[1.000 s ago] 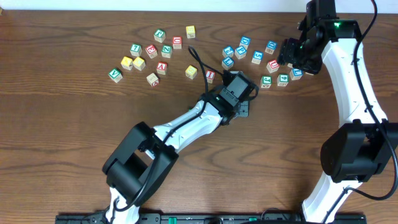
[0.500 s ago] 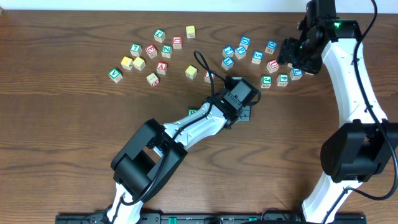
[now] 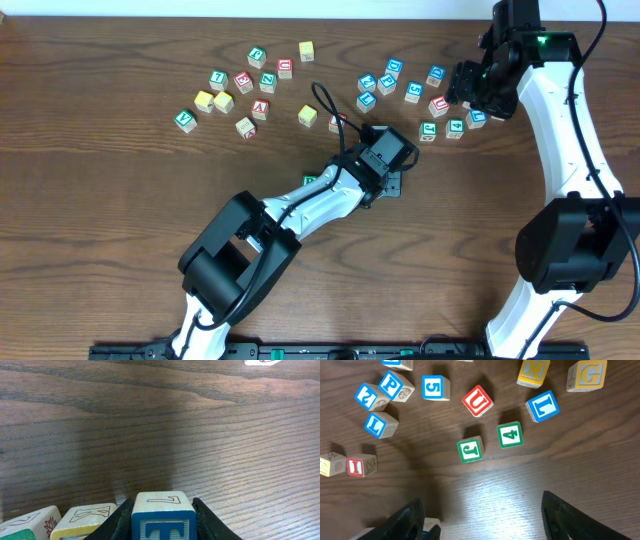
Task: Spell out ROBOT
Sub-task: 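Lower the T block right of the second O and open the left gripper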
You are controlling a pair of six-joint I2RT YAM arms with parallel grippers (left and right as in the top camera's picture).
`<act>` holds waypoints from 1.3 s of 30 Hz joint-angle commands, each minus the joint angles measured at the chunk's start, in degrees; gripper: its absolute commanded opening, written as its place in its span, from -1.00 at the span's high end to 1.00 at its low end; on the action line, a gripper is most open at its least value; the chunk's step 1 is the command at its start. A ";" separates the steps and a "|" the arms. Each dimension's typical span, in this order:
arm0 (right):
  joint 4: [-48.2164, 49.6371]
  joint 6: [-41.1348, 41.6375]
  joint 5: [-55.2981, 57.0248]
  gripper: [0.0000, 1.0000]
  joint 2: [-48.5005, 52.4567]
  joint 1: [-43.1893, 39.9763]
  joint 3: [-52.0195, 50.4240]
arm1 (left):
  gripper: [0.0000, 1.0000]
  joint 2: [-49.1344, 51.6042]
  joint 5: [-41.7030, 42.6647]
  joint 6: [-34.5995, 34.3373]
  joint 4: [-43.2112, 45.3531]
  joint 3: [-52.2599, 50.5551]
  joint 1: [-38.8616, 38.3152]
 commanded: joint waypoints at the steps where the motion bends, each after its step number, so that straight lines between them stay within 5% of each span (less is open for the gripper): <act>1: -0.02 -0.87 -0.31 -0.39 -0.68 -0.13 0.85 | 0.31 0.57 -0.50 -0.46 -0.28 0.20 -0.07; 24: -0.26 -0.90 -0.31 -0.38 -0.68 -0.13 0.85 | 0.21 0.22 -0.46 -0.35 0.55 0.33 -0.07; 39: -0.70 -1.95 -0.11 -0.41 -0.68 -0.11 0.85 | 0.21 -14.40 -0.52 12.72 -3.30 0.63 1.90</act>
